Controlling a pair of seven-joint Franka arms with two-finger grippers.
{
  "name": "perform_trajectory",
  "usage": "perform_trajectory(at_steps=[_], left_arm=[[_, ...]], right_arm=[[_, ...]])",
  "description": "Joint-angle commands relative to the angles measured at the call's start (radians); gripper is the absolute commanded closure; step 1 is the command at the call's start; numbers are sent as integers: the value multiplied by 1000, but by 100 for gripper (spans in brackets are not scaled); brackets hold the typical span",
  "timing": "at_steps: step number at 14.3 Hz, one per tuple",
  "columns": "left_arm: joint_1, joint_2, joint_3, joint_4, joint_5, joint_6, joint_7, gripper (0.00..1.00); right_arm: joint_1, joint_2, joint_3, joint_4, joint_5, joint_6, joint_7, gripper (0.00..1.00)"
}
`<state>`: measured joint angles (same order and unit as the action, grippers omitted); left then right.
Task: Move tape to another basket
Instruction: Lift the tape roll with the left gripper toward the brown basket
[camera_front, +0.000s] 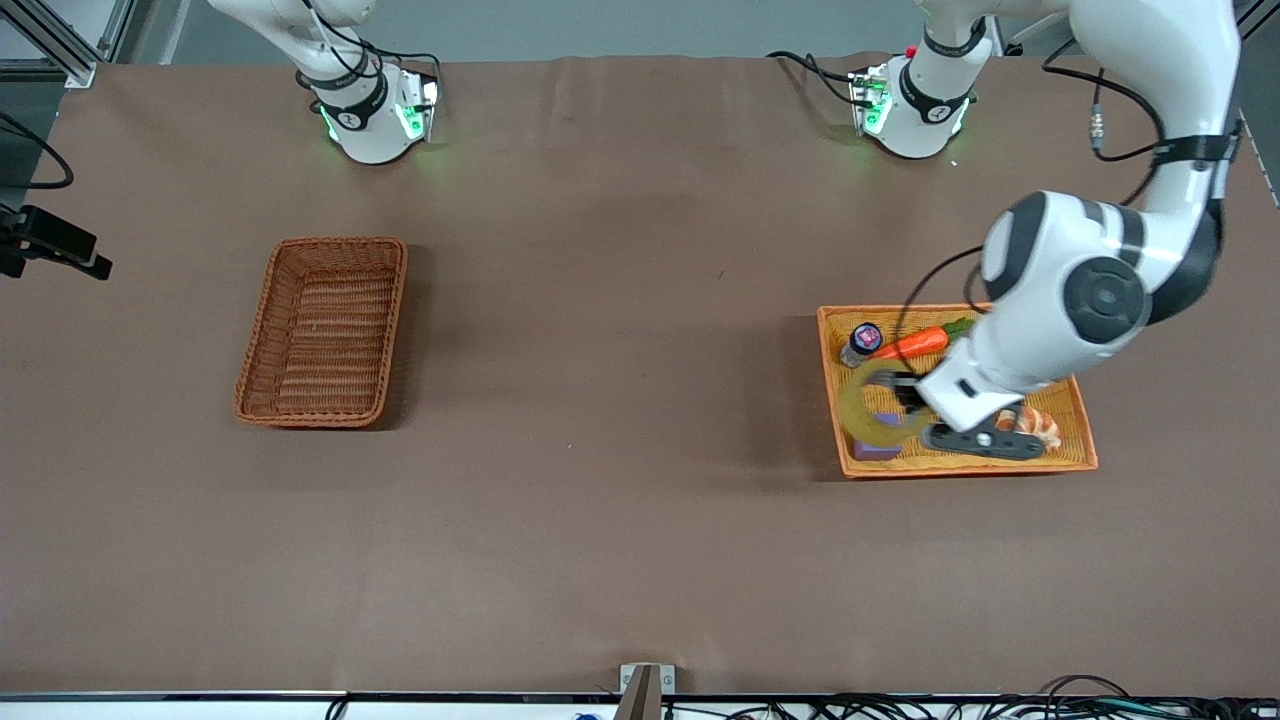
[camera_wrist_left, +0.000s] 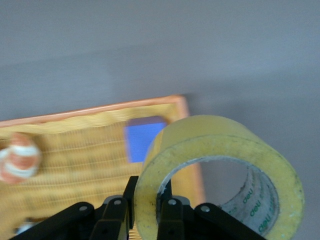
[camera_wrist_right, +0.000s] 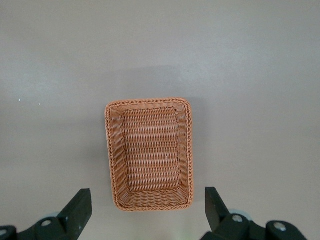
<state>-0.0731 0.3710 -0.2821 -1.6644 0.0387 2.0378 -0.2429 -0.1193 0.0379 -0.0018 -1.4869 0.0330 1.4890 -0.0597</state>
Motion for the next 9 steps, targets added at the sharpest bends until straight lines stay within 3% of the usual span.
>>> perform_trajectory(at_steps=[1,4,9], left_arm=[[-10,97,-128,109,68,-25,-198,100],[-19,208,-311,182,179,-25,-439,100],[-258,362,-318,340,251,-24,-645,100]], right_arm=[[-37,22,10,3,11,-4,-3,0],[-43,20,10,2,8,7,-3,0],[-42,22,10,0,16,8,1,0]])
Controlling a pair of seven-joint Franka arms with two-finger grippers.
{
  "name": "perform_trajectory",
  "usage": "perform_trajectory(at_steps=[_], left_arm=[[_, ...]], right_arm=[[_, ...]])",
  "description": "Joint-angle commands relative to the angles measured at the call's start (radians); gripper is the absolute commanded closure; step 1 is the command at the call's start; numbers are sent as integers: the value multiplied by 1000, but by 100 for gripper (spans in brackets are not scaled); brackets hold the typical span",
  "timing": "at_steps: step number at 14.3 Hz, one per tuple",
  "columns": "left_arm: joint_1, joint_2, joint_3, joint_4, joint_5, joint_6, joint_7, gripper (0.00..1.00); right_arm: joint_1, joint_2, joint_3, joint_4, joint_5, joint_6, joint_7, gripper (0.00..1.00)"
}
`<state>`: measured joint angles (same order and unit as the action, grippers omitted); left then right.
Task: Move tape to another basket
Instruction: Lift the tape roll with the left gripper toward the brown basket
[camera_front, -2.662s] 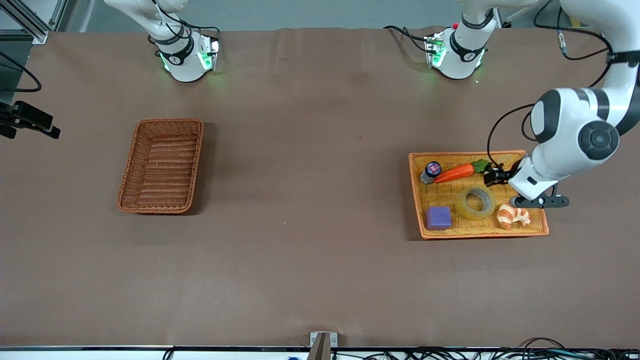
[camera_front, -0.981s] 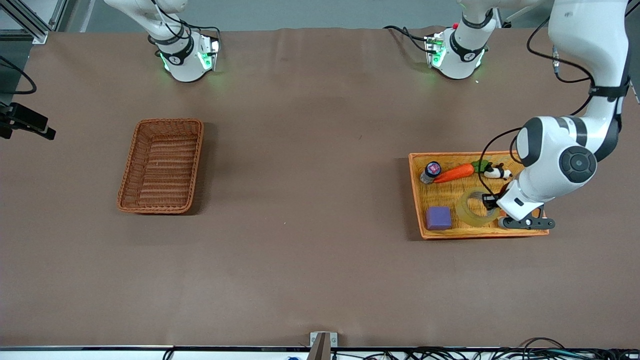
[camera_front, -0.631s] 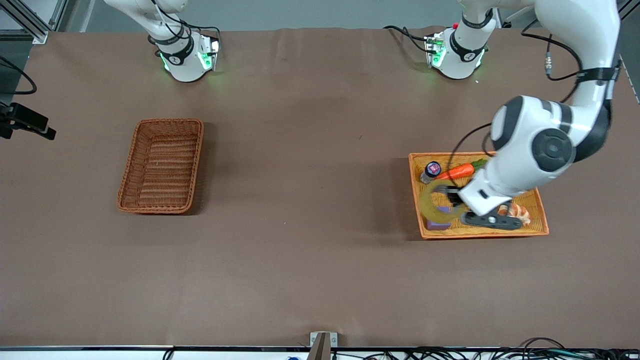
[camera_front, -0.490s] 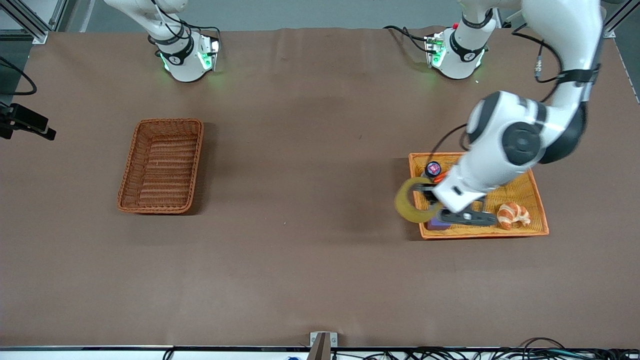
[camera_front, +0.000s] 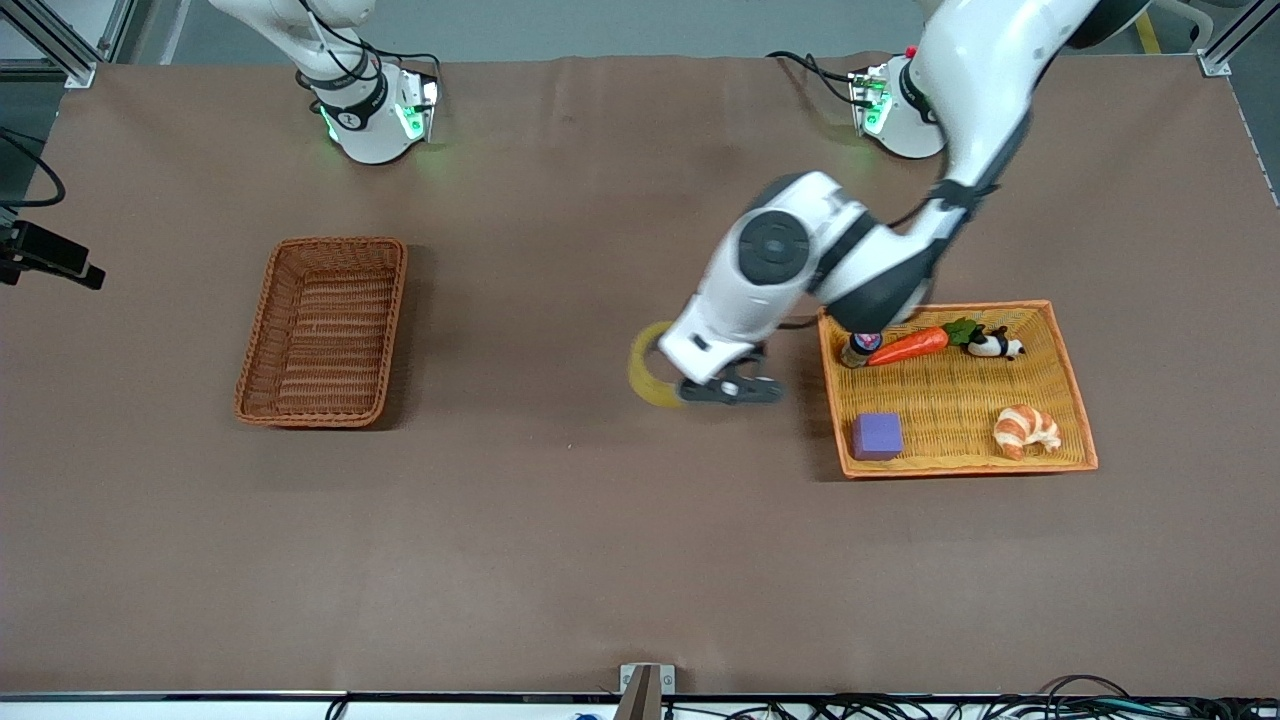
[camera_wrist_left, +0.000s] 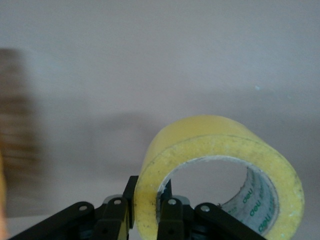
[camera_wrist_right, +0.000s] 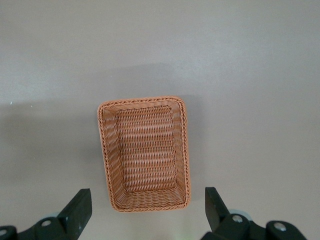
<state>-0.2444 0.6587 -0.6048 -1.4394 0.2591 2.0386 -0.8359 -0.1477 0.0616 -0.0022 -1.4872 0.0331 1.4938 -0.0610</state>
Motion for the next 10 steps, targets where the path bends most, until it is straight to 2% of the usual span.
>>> perform_trajectory(at_steps=[1,4,5,10], left_arm=[[-155,111,35,158,32,-24,-57,100],[-384,176,247,232,22,-11,-60,100],[-429,194,284,243,22,-5,-58,100],[-466,252,292,274,-16,57,-63,99]], right_arm=[[-15,-2,10,1,16,3,1,0],[-15,-2,10,1,16,5,3,0],[-15,-2,10,1,16,5,3,0],[-13,-2,10,1,16,5,4,0]])
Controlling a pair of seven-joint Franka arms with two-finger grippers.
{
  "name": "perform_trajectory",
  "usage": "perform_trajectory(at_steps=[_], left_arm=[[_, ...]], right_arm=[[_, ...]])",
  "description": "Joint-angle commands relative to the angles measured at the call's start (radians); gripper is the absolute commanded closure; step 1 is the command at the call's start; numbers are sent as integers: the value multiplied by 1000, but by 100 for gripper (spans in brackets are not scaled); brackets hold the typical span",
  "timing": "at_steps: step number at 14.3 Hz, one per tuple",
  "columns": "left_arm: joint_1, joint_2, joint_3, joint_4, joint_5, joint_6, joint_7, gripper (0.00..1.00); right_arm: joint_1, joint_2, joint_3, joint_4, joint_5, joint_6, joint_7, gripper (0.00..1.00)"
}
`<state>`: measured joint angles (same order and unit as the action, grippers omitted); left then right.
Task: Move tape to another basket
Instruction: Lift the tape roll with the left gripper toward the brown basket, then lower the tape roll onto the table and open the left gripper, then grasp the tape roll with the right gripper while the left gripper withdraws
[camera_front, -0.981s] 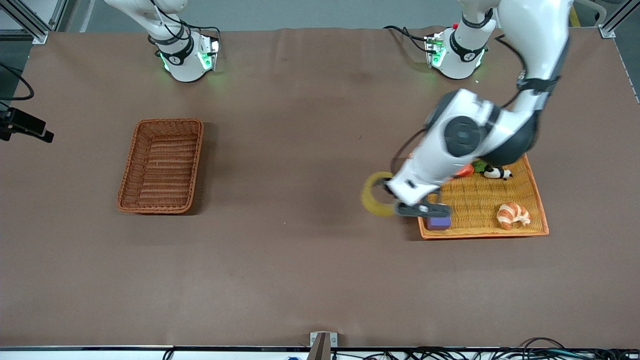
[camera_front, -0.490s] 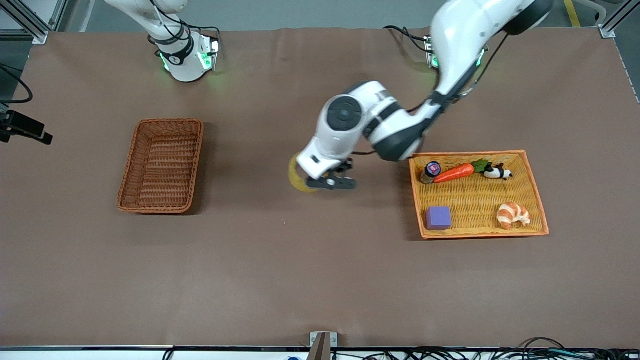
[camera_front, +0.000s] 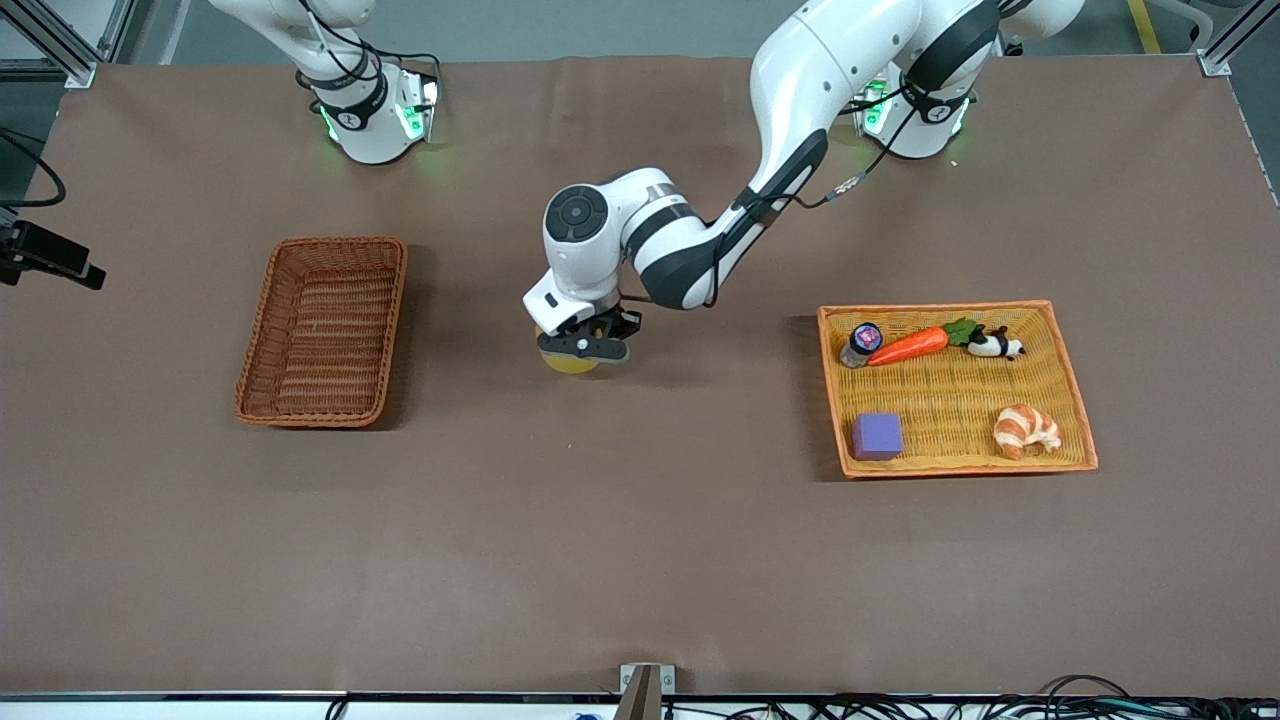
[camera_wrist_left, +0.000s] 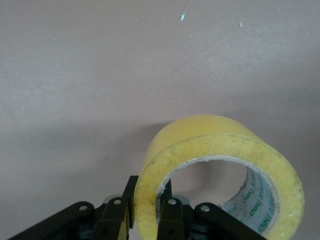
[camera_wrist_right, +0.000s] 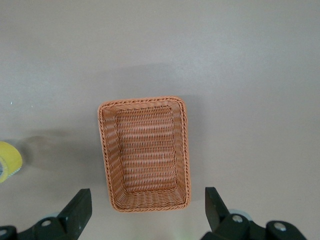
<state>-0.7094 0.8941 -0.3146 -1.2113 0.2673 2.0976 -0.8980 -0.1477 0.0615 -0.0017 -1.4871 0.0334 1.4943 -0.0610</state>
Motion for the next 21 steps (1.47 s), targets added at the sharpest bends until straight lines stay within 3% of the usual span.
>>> perform_trajectory(at_steps=[1,4,7,9,11,12,13,17,18,21], left_arm=[[-4,31,3,45,-32,16,-1,99],[-2,101,5,82,-33,125,-1,95],[-1,141,5,119,-34,150,5,87],[4,143,9,108,-33,156,19,64],[14,131,11,96,-33,148,19,51],[28,112,9,96,-33,142,18,37],[44,85,6,95,-37,124,13,30],[79,-76,8,92,-40,-152,1,0],[120,-124,6,85,-31,-218,11,0],[214,-251,-6,15,-34,-235,45,0]], right_arm=[[-12,-2,11,-1,16,9,6,0],[-9,0,9,-4,16,17,6,0],[-3,6,11,-4,16,18,7,0],[0,6,12,-4,16,32,9,0],[5,7,14,-2,16,37,12,0],[10,7,14,-4,16,35,12,0],[11,9,14,-5,16,35,12,0],[75,18,19,-27,19,35,15,0],[121,18,17,-44,29,31,21,0],[256,17,20,-157,34,130,119,0]])
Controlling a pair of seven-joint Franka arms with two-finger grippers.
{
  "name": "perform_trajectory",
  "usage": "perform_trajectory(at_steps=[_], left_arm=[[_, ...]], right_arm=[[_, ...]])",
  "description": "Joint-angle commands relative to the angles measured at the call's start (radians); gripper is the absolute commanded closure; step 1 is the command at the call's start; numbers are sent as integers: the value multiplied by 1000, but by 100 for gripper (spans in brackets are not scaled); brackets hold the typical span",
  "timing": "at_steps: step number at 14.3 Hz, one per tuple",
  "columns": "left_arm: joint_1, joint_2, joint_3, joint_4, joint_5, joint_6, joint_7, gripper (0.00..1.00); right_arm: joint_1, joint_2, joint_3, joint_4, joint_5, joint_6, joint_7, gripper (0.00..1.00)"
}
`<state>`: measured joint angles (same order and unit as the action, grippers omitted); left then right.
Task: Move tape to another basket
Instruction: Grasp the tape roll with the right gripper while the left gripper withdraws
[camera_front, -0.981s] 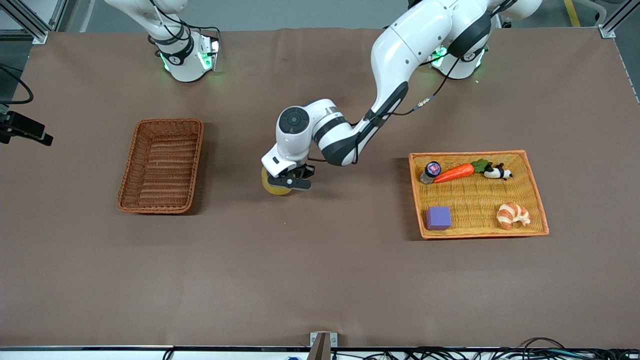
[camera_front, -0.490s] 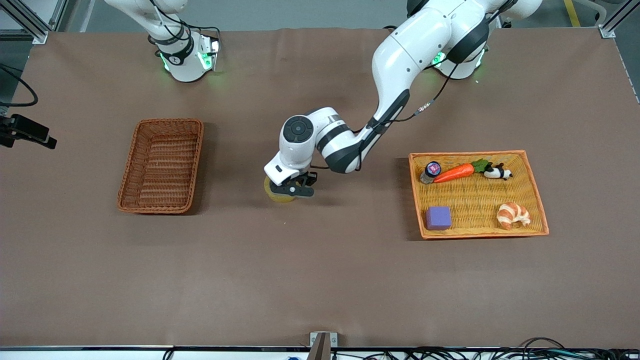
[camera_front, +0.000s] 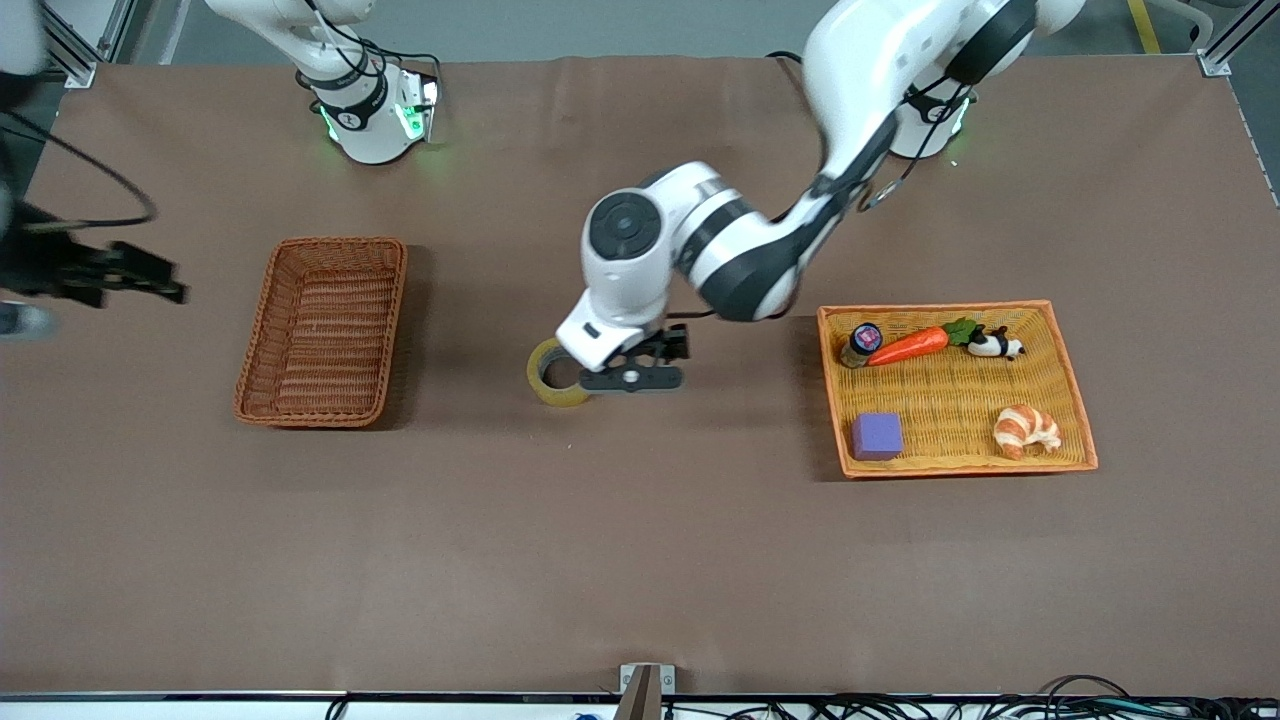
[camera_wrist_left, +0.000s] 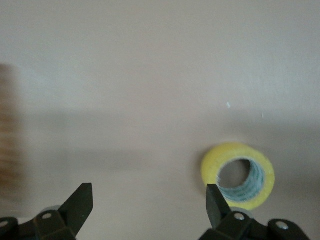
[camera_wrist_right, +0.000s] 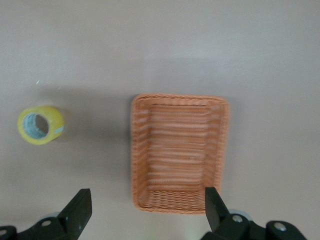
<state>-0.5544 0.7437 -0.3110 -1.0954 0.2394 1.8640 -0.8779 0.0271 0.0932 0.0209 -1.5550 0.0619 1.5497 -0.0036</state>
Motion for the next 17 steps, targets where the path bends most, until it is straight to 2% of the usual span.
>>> perform_trajectory(at_steps=[1,3,5,7,12,15,17], left_arm=[[88,-136,-10,-125,-6,-2,42,0],[149,-190,-13,-159,-15,-2,107,0],[226,-259,-17,-210,-55,-3,187,0],[304,-341,-31,-273,-75,-5,279,0],[430,-504,-19,-392,-140,-14,427,0],[432,-598,76,-474,-152,-12,505,0],[453,-645,119,-518,-208,-12,620,0]], right_arm=[[130,-12,-3,-123,6,128,107,0],[210,11,29,-221,4,272,239,0],[220,66,117,-296,-1,428,330,0],[240,164,174,-303,-5,495,359,0],[335,356,180,-306,-42,709,395,0],[361,414,180,-306,-83,774,418,0],[378,453,179,-306,-102,809,425,0]])
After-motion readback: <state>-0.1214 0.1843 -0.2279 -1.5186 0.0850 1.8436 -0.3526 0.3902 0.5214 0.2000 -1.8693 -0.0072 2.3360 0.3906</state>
